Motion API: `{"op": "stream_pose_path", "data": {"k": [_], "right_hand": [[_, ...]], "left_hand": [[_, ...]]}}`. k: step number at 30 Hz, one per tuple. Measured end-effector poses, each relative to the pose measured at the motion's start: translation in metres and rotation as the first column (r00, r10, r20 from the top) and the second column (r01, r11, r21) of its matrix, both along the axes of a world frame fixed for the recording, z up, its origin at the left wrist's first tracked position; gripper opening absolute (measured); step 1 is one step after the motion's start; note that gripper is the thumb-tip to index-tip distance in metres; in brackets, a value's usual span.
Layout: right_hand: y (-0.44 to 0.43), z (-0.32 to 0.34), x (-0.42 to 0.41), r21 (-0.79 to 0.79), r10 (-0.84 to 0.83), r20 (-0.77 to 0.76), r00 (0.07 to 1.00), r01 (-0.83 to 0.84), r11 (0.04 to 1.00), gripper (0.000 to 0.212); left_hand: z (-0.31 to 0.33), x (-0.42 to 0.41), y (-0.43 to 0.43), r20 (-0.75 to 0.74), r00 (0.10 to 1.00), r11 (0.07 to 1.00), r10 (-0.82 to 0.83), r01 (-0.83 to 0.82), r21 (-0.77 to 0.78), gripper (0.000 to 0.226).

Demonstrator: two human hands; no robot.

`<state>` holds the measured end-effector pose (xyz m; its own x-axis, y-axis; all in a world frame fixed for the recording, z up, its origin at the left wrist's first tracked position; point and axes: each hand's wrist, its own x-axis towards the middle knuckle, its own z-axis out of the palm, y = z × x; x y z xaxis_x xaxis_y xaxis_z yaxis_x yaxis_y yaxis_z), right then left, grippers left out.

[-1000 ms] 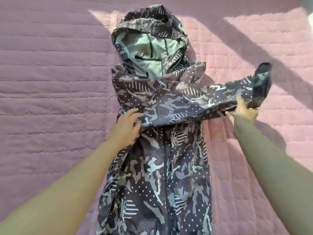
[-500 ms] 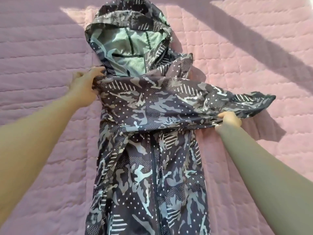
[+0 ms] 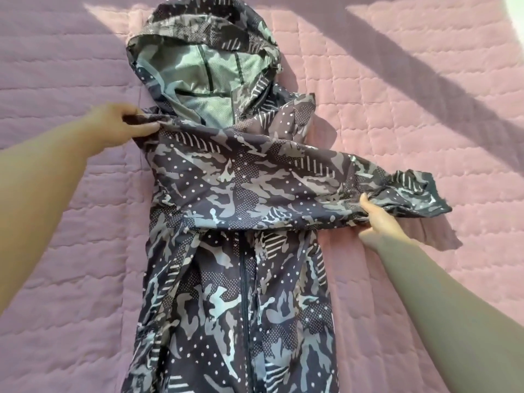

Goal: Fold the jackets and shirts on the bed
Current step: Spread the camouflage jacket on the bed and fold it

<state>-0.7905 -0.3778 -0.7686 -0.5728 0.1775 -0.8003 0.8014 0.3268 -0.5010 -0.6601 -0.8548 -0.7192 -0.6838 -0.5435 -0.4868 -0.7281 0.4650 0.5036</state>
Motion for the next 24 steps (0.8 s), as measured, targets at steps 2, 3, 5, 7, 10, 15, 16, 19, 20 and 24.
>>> {"op": "stream_pose_path", "data": {"k": [2, 3, 5, 7, 10, 15, 16, 19, 20, 24], "right_hand": [[0.004, -0.008, 0.002, -0.08, -0.083, 0.126, 0.989, 0.094, 0.992, 0.065], [0.001, -0.007, 0.004, -0.133, -0.125, 0.169, 0.978, 0.148, 0.98, 0.067], [-0.006, -0.005, 0.01, -0.257, -0.151, 0.177, 0.973, 0.193, 0.947, 0.055], [-0.007, -0.012, 0.017, -0.231, -0.184, 0.156, 0.97, 0.217, 0.948, 0.076], [-0.002, -0.019, 0.02, -0.152, -0.178, -0.018, 0.984, 0.174, 0.973, 0.052], [0.0, -0.028, 0.023, -0.132, -0.101, -0.009, 0.995, 0.099, 0.986, 0.059], [-0.001, -0.028, 0.02, -0.168, -0.151, 0.021, 0.988, 0.153, 0.974, 0.069], [-0.005, -0.017, 0.014, -0.315, -0.301, 0.153, 0.941, 0.335, 0.888, 0.066], [-0.008, -0.01, 0.014, -0.361, -0.339, 0.131, 0.932, 0.363, 0.859, 0.06], [-0.007, -0.008, 0.003, -0.32, -0.403, 0.082, 0.911, 0.407, 0.855, 0.082]], "left_hand": [[-0.007, -0.001, 0.011, -0.093, 0.992, 0.996, 0.086, -0.083, 0.036, 0.021], [-0.013, 0.001, 0.016, -0.123, 0.987, 0.994, 0.103, -0.099, 0.036, 0.019], [-0.022, 0.004, 0.022, -0.161, 0.983, 0.996, 0.09, -0.091, 0.002, 0.018], [-0.03, 0.002, 0.019, -0.133, 0.99, 0.994, 0.05, -0.062, -0.087, 0.025], [-0.025, -0.011, 0.02, -0.167, 0.975, 0.973, 0.145, -0.171, -0.157, 0.024], [-0.025, -0.025, 0.056, -0.359, 0.922, 0.934, 0.145, -0.247, -0.259, 0.05], [-0.026, -0.022, 0.065, -0.375, 0.918, 0.925, 0.132, -0.25, -0.287, 0.06], [-0.034, -0.006, 0.1, -0.363, 0.93, 0.872, -0.055, -0.132, -0.471, 0.068], [-0.04, 0.001, 0.114, -0.298, 0.941, 0.866, -0.162, -0.009, -0.499, 0.071], [-0.078, 0.034, 0.134, 0.161, 0.924, 0.853, -0.345, 0.381, -0.357, 0.085]]}}
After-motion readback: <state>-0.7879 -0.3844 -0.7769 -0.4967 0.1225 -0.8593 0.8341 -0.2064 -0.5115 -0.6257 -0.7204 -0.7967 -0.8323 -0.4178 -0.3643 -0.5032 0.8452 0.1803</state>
